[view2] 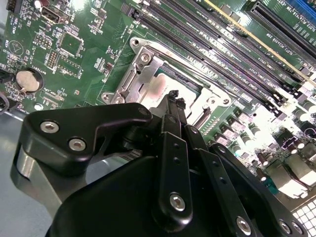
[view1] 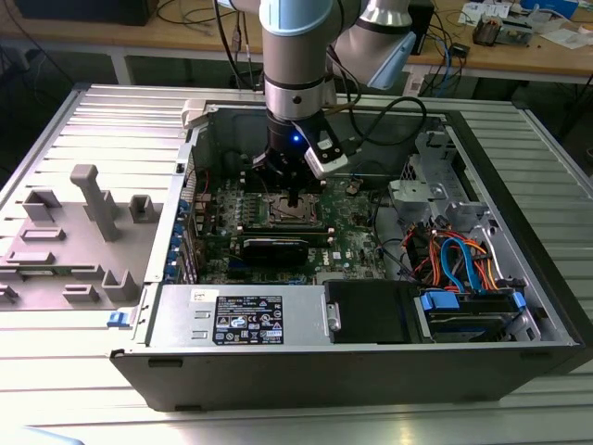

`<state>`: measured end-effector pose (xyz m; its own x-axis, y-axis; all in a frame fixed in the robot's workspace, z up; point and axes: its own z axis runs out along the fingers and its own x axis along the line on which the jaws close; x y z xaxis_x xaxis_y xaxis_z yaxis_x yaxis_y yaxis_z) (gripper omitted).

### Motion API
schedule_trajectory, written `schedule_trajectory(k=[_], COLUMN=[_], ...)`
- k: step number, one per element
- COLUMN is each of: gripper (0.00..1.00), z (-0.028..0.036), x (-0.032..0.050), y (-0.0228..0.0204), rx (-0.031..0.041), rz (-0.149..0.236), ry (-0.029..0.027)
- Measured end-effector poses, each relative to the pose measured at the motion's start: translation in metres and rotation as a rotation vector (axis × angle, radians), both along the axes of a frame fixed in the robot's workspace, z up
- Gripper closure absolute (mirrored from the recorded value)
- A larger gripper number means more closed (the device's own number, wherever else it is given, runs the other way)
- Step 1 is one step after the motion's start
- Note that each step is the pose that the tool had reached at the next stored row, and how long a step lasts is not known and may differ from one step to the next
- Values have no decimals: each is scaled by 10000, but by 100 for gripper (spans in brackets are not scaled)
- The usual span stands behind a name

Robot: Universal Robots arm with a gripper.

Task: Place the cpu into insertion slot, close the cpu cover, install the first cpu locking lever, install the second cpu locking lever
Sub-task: 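Install the first cpu locking lever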

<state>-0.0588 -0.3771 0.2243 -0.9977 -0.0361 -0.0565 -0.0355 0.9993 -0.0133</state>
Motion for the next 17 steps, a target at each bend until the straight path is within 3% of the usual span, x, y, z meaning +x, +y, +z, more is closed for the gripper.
schedule_trajectory(k=[10,17], gripper=[89,89], z=[184,190], x=[0,-31], y=[0,-1], rx=[0,-4], rz=[0,1], ry=[0,1])
